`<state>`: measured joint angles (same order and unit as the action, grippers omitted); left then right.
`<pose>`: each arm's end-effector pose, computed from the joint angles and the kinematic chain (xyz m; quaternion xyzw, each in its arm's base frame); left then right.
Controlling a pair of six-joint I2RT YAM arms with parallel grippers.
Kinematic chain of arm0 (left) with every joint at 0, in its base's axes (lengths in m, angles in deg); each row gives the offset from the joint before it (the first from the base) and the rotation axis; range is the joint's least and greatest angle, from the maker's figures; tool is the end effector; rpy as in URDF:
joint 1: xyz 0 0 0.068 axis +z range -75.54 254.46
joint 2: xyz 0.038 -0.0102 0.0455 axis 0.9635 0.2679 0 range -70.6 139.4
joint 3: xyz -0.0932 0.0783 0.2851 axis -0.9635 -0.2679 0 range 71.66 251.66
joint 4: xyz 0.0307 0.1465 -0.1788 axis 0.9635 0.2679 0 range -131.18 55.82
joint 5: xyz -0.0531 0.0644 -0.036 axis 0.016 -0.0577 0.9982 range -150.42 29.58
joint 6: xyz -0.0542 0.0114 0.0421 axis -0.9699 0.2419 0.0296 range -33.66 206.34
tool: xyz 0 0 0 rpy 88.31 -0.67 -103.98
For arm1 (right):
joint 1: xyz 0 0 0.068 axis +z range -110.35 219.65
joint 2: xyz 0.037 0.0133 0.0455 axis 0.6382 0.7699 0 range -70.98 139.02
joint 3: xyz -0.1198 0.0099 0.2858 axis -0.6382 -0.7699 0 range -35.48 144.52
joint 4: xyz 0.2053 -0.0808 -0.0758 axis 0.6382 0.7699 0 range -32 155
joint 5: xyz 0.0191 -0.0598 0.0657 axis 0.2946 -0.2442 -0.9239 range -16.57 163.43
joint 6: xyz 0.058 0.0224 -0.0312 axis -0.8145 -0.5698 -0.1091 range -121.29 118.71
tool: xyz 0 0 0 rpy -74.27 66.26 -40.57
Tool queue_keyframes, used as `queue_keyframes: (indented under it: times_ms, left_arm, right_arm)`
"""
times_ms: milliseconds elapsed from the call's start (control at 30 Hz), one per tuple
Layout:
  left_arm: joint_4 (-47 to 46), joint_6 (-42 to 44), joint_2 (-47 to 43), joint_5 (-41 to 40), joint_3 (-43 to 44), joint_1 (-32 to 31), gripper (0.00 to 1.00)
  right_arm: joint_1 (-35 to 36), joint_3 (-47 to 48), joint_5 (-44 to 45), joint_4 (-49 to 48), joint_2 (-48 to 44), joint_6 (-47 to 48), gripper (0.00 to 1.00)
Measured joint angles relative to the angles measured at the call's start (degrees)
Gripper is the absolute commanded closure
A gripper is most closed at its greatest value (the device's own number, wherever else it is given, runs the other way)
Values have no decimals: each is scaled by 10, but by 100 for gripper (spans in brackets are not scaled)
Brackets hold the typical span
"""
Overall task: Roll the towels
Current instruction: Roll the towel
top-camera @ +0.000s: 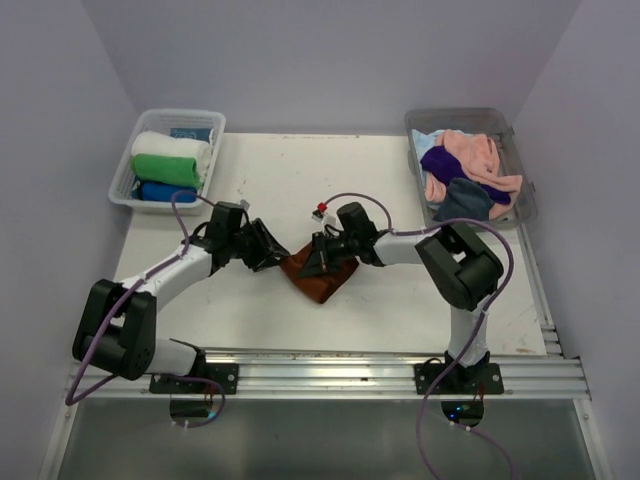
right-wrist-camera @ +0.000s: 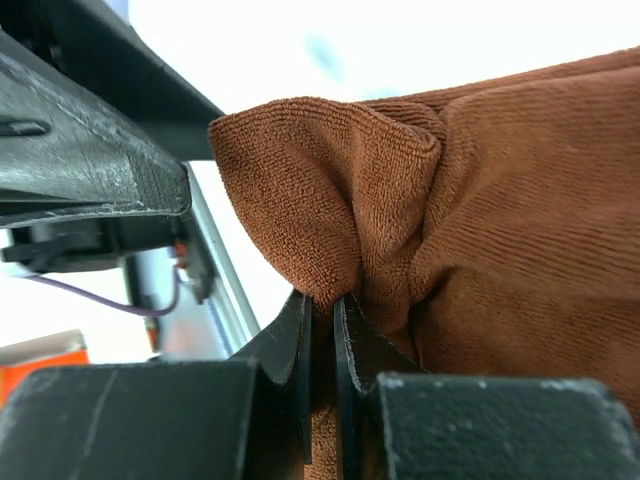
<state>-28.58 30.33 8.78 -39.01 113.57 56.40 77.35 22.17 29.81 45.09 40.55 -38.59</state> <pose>0.2336 -0.0979 0.2306 -0.2403 0.8940 -0.3415 0.1627 0.2869 0.2710 0.1814 -0.1571 0.8442 0.5027 0.0999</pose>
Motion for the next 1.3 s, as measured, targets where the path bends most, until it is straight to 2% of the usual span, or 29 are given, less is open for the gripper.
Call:
queue_keyframes:
  times_ms: [400,867,900,1000,1167,1300]
  left_arm:
    - [-55,0,0,17,-5,-31,60]
    - [-97,2,110,9,25,-48,66]
    - [-102,2,118,9,27,-49,66]
    - [-108,2,136,10,37,-50,67]
    - [-110,1,167,12,60,-51,68]
    - [-114,1,175,14,64,-52,69]
  right_arm:
    - [-37,-11,-77,-76,40,-88,100]
    - [-47,-12,-94,-90,55,-105,100]
    - [-47,-12,-92,-89,54,-103,86]
    - [-49,-11,-76,-64,46,-85,64]
    - [-49,-12,-3,39,-25,-18,58]
    - [-45,-19,69,122,-110,29,57]
